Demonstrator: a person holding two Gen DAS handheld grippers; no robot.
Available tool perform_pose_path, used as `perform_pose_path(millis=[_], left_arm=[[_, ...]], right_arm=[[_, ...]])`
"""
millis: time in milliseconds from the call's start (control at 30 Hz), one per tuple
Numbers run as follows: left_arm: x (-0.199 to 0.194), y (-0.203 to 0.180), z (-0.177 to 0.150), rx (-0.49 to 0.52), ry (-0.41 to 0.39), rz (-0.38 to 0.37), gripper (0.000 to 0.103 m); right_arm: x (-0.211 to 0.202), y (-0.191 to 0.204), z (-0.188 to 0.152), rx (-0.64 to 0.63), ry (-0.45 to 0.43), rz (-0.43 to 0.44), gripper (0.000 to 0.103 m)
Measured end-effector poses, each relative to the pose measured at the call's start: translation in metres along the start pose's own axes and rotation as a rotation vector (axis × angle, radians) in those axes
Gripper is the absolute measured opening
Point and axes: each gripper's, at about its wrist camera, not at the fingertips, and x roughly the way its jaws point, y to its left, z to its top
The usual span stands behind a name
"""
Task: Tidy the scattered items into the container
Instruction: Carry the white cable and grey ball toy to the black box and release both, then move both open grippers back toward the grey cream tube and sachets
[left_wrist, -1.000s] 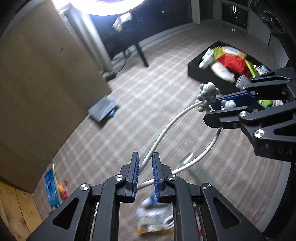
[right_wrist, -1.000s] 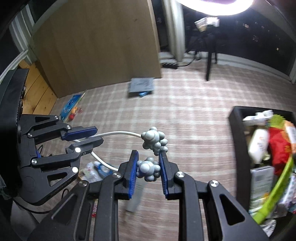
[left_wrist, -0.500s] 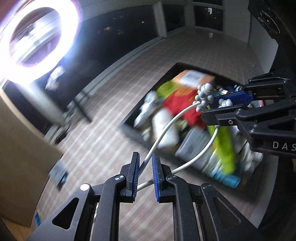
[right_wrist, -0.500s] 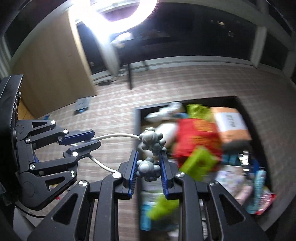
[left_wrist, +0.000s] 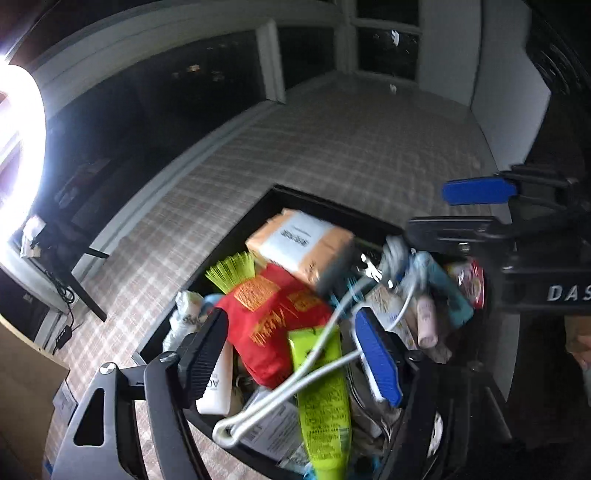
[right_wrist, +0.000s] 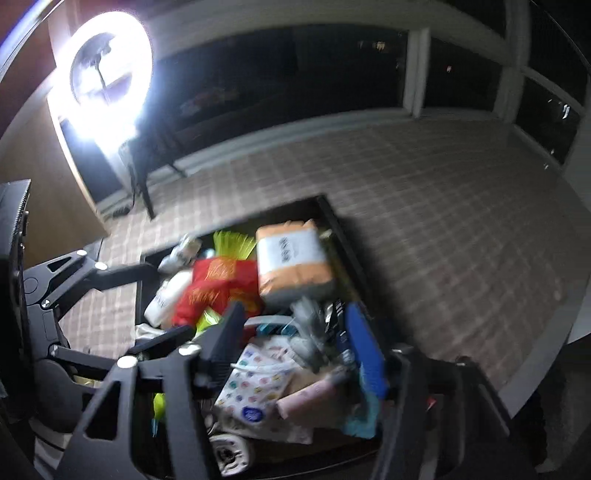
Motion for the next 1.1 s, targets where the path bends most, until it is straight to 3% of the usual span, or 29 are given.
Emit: perform_pose_path(millis=[67, 367, 567, 733, 1100], left_arm=[[-0.002, 0.006, -0.002, -0.018, 0.008, 0.012, 0.052], [-0.023, 0.038, -0.033, -0.118, 0.028, 0.069, 0.052], [-0.050, 0.072, -0.076, -0.268, 0.079, 0.142, 0.052], [-0.092, 0.111, -0.133, -0.416, 0.076, 0.182, 0.053], [-0.179, 0.206, -0.299, -0.816, 0.128, 0.400, 0.053]], right_arm=[[-0.004, -0.001, 0.001, -0.006, -0.012, 0.005, 0.059], [0.001, 0.028, 0.004, -0.038, -0.010, 0.065, 0.059], [0.005, 0.067, 0.002, -0.090, -0.006, 0.139, 0.059], [0.010, 0.111, -0.004, -0.148, 0.019, 0.225, 0.060], [0.030, 0.230, -0.036, -0.328, 0.100, 0.369, 0.060]])
